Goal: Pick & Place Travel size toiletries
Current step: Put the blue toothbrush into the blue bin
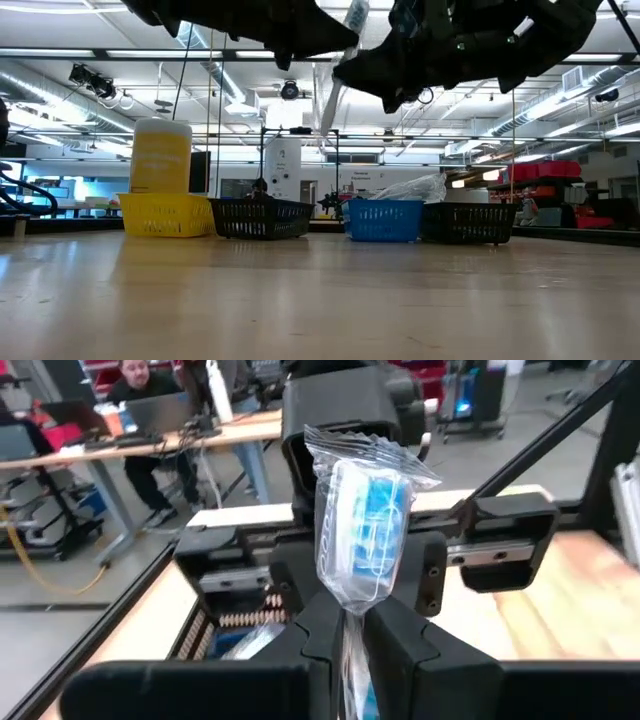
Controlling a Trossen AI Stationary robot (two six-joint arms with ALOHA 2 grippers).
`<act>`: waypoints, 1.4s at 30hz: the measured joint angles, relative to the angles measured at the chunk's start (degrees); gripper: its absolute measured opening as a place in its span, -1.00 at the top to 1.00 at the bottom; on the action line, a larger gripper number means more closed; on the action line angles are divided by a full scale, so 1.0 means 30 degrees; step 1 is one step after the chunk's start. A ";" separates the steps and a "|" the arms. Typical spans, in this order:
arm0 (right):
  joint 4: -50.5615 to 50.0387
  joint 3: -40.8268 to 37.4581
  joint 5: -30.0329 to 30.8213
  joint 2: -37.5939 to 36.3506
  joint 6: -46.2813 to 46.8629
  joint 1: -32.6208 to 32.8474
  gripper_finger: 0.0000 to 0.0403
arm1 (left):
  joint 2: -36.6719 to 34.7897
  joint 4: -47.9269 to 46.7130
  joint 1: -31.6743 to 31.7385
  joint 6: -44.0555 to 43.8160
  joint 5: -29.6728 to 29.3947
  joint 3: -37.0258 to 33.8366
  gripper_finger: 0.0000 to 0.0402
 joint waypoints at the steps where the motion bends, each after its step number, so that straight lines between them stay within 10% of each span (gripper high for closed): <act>1: -0.0194 0.0000 0.0170 -0.0027 0.0009 -0.0004 0.77 | -0.0007 -0.0330 -0.0013 -0.0043 -0.0239 0.0009 0.81; 23: -0.7465 0.0007 0.7793 -0.4357 -0.2175 -0.1542 0.78 | 0.0000 -0.1748 -0.0041 -0.1901 -0.2005 0.0000 0.46; 42: -2.4634 0.7313 0.1593 -0.4319 0.5575 -0.5115 0.78 | 0.0000 -0.2619 -0.0026 -0.2730 -0.1937 0.0000 0.43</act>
